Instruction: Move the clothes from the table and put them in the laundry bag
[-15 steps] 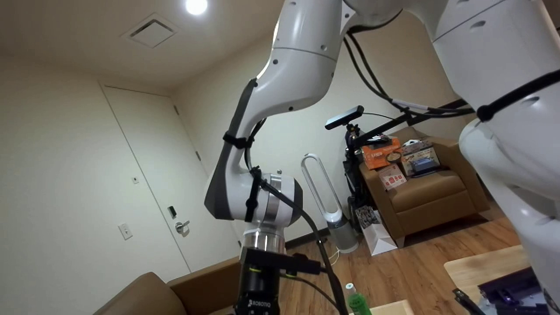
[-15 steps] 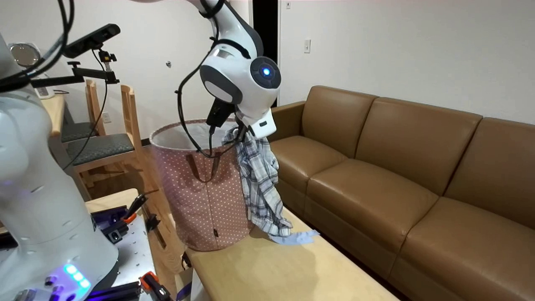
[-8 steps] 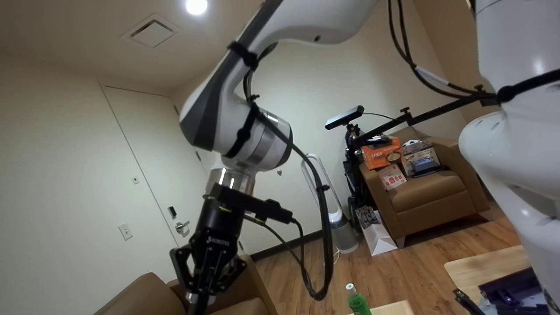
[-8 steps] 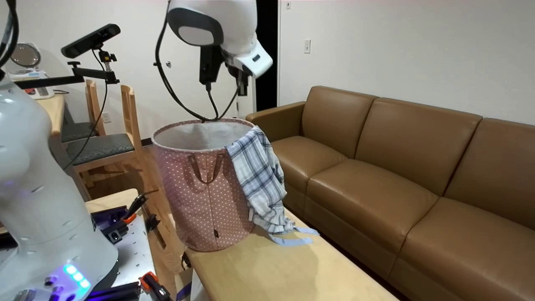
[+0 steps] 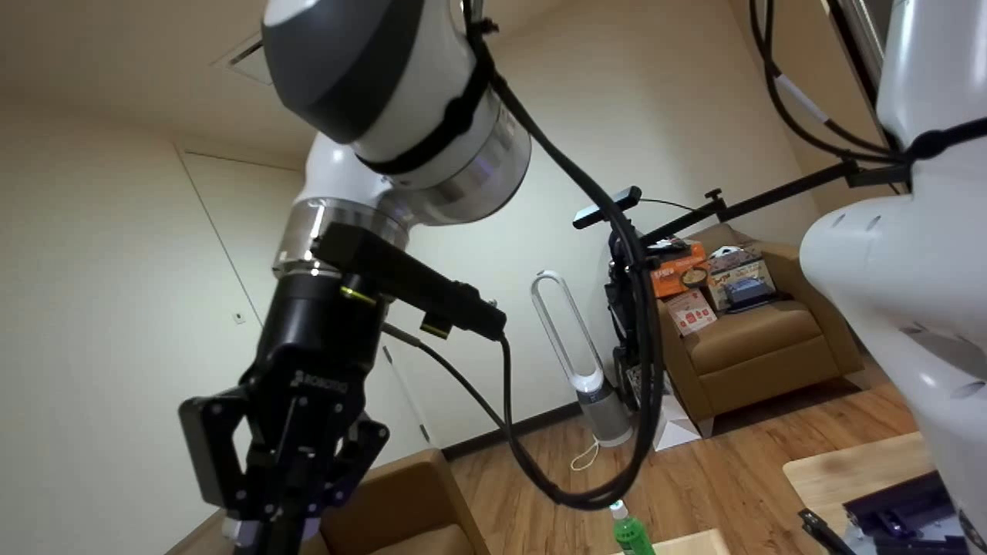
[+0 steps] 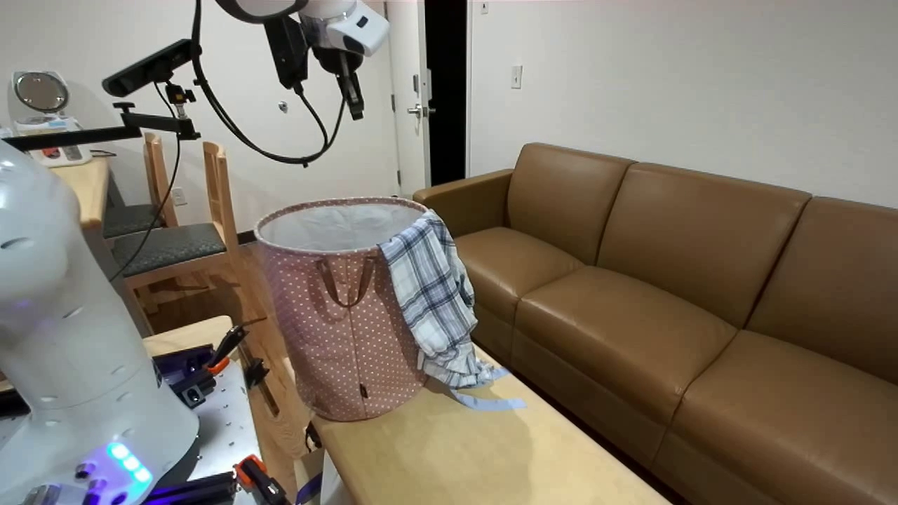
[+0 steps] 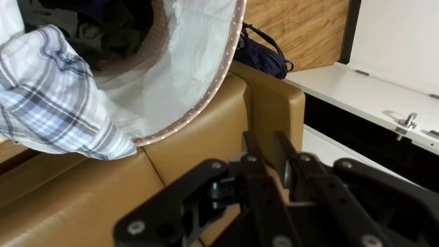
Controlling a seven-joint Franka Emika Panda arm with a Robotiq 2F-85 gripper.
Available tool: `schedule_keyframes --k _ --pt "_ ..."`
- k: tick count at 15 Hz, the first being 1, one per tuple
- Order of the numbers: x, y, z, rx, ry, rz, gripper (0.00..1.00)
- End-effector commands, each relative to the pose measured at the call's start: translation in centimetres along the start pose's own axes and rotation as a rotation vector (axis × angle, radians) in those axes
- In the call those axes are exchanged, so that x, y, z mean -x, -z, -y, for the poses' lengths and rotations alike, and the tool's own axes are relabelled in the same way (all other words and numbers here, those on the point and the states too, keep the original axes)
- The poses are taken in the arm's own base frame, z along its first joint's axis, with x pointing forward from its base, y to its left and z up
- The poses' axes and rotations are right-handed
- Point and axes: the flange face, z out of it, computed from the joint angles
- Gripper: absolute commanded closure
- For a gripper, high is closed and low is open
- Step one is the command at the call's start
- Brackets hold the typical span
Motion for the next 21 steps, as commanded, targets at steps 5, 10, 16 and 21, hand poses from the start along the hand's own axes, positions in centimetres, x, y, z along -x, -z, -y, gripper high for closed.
schedule_keyframes --k 5,10,16,21 --pt "-2.1 -1.3 -11.6 0.28 -0.127 0.108 0.26" --pt "-2.4 -1.1 -13.7 0.43 -0.049 0.101 0.0" --pt "-2.4 -2.0 -13.4 0.439 0.089 0.2 0.0" --pt "-2.7 -3.2 -15.5 0.451 0.277 0.356 0.0"
